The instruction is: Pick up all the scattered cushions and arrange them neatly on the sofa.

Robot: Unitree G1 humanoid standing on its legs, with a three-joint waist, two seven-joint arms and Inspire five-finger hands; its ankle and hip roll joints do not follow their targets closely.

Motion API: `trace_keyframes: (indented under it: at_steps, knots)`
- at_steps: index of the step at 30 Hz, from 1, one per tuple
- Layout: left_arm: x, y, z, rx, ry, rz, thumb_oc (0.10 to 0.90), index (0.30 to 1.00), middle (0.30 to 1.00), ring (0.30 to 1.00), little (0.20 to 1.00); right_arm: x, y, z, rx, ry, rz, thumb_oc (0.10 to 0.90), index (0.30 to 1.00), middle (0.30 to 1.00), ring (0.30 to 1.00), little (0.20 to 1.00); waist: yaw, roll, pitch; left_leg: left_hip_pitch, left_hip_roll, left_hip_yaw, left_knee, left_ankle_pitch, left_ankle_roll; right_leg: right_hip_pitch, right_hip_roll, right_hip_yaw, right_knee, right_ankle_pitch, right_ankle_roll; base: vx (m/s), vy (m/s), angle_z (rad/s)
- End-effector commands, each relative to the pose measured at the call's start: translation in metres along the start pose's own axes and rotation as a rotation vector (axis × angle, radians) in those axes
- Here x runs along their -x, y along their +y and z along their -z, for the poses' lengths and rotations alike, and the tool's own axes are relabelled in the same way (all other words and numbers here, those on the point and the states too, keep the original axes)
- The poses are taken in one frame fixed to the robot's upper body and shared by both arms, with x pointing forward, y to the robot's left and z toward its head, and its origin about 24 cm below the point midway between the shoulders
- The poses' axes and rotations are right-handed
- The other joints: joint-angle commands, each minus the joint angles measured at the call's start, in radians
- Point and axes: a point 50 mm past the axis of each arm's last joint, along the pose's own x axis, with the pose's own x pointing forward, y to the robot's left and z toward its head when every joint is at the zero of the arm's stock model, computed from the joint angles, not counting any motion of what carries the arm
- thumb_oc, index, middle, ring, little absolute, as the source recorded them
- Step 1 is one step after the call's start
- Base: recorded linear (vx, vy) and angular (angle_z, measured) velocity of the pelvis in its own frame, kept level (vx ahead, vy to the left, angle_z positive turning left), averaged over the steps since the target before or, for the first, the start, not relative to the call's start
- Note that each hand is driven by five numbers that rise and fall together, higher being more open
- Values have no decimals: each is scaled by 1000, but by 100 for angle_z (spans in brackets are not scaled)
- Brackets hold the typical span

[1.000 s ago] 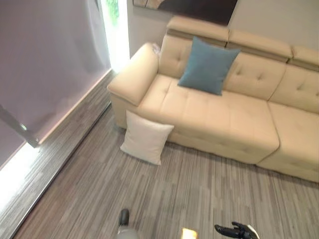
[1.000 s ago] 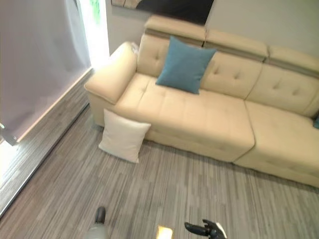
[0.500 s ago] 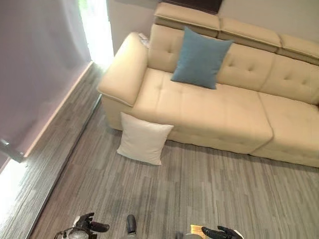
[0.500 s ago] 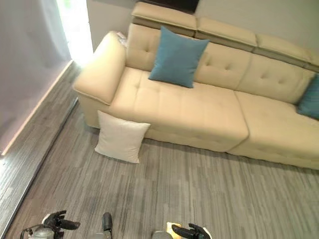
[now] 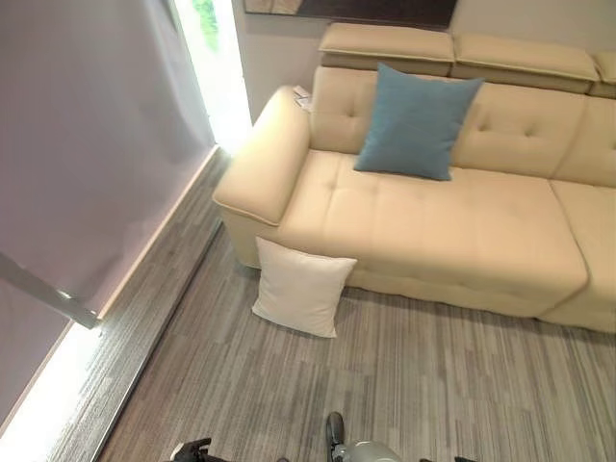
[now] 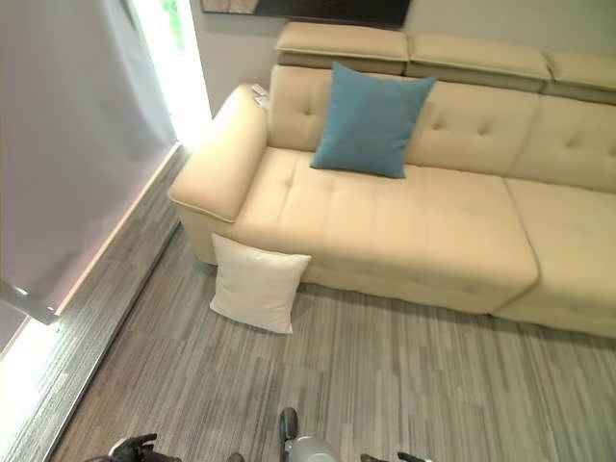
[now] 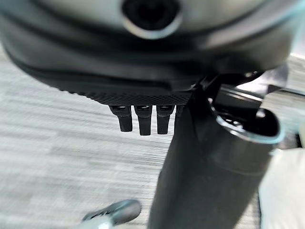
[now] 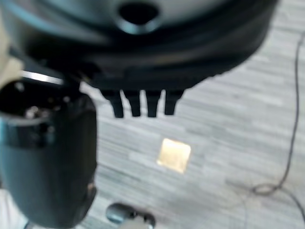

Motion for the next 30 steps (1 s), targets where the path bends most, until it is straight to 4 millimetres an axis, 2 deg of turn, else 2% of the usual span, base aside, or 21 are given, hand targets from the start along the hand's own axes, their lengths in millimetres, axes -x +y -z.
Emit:
trace_keyframes:
  at_steps: [1, 2, 5, 6, 10, 11, 12, 14, 16, 17, 18, 19, 20, 21, 22, 24, 26, 28, 30]
  knots:
    - [-2, 10, -32, 1, -108, -29, 800, 900, 900, 900, 900, -3, -24, -35, 24, -122, 87, 800, 900, 900, 900, 900, 27, -43, 26, -34, 23, 146, 361, 154, -101, -9, -23, 33, 31, -23, -3, 267, -80, 26]
    - [-2, 9, -36, 11, -116, -39, 800, 900, 900, 900, 900, -4, -20, -42, 44, -141, 76, 800, 900, 900, 900, 900, 44, -60, 38, -81, 94, 218, 398, 149, -75, 33, -33, 31, 25, -52, -13, 185, -44, -12]
    - [-2, 8, -35, 14, -113, -40, 800, 900, 900, 900, 900, -4, -17, -43, 56, -146, 68, 800, 900, 900, 900, 900, 57, -60, 45, -87, 123, 241, 373, 125, -57, 59, -31, 37, 19, -63, -12, 203, 46, -21]
    - [-2, 10, -34, 14, -113, -53, 800, 900, 900, 900, 900, -5, -10, -50, 93, -169, 46, 800, 900, 900, 900, 900, 82, -74, 50, -109, 147, 242, 257, 63, -21, 97, -48, 47, 1, -78, 6, 202, 95, -3]
    - [-2, 10, -34, 14, -113, -54, 800, 900, 900, 900, 900, -5, -10, -50, 93, -169, 46, 800, 900, 900, 900, 900, 82, -75, 50, -109, 146, 242, 256, 64, -21, 96, -48, 47, 1, -78, 6, 101, 62, -13]
    - [-2, 10, -35, 26, -123, -68, 800, 900, 900, 900, 900, -5, -2, -57, 133, -195, 22, 800, 900, 900, 900, 900, 112, -76, 53, -154, 166, 163, 104, 68, -20, 125, -55, 69, -14, -103, 24, 624, 546, -14]
    - [-2, 10, -32, 40, -114, -93, 800, 900, 900, 900, 900, -4, 10, -71, 183, -258, -6, 800, 900, 900, 900, 900, 167, -71, 69, -229, 234, -79, -131, 236, -67, 190, -61, 146, -11, -155, 38, 747, 669, 4]
    - [-1, 11, -27, 28, -97, -108, 800, 900, 900, 900, 900, -4, 10, -73, 197, -264, -1, 800, 900, 900, 900, 900, 180, -73, 73, -268, 257, -150, -171, 269, -86, 221, -77, 196, 4, -180, 52, 530, 542, -50]
    - [-1, 11, -14, 23, -54, -106, 800, 900, 900, 900, 900, -4, 13, -69, 190, -252, -12, 800, 900, 900, 900, 900, 178, -66, 48, -231, 276, -118, -196, 280, -101, 239, -100, 218, 11, -187, 76, 438, 557, -127]
    - [-1, 13, -12, 1, -48, -107, 800, 900, 900, 900, 900, -4, 15, -63, 189, -237, -23, 800, 900, 900, 900, 900, 171, -78, 30, -220, 250, -85, -156, 252, -101, 225, -146, 226, 33, -161, 106, 355, 486, -107]
    - [-1, 13, -12, 0, -48, -107, 800, 900, 900, 900, 900, -4, 15, -63, 189, -237, -23, 800, 900, 900, 900, 900, 172, -79, 29, -220, 249, -83, -155, 250, -100, 225, -148, 228, 34, -161, 107, 341, 560, -85]
    - [-1, 18, -20, -36, -76, -119, 800, 900, 900, 900, 900, -4, 16, -64, 171, -239, -34, 800, 900, 900, 900, 900, 166, -98, 19, -209, 217, -47, -131, 215, -78, 187, -196, 241, 68, -111, 144, 232, 520, -58]
    - [-1, 29, -37, -40, -124, -150, 800, 900, 900, 900, 900, -4, 13, -75, 149, -267, -28, 800, 900, 900, 900, 900, 158, -108, 23, -198, 183, 6, -114, 184, -45, 121, -246, 246, 140, 8, 161, 251, 619, -60]
    - [-1, 35, -44, -23, -145, -164, 800, 900, 900, 900, 900, -3, 11, -82, 131, -291, -18, 800, 900, 900, 900, 900, 156, -100, 26, -189, 177, 28, -113, 174, -34, 85, -261, 238, 181, 36, 155, 108, 361, -59]
    - [-1, 35, -44, -23, -145, -164, 800, 900, 900, 900, 900, -3, 11, -82, 131, -291, -18, 800, 900, 900, 900, 900, 158, -100, 25, -190, 176, 30, -113, 174, -33, 83, -261, 240, 183, 35, 155, 65, 210, -76]
    - [0, 43, -58, -21, -193, -187, 800, 900, 900, 900, 900, -1, -3, -95, 102, -346, 32, 800, 900, 900, 900, 900, 150, -82, 27, -163, 157, 70, -118, 155, -12, 54, -290, 194, 227, 71, 148, 159, 306, -49]
    - [1, 50, -66, -13, -222, -202, 800, 900, 900, 900, 900, 2, -17, -106, 71, -397, 77, 800, 900, 900, 900, 900, 130, -69, 24, -125, 130, 99, -137, 134, 1, 32, -275, 167, 213, 43, 134, 189, 325, -25]
    - [1, 54, -67, 19, -227, -199, 800, 900, 900, 900, 900, 6, -27, -116, 37, -447, 102, 800, 900, 900, 900, 900, 110, -61, 25, -92, 99, 116, -149, 111, 13, -8, -219, 152, 166, -1, 124, 197, 231, -35]
    - [1, 57, -63, 96, -212, -199, 800, 900, 900, 900, 900, 7, -30, -119, 2, -463, 110, 800, 900, 900, 900, 900, 79, -52, 29, -26, 60, 137, -170, 80, 27, -61, -157, 120, 73, 0, 124, 281, 146, -46]
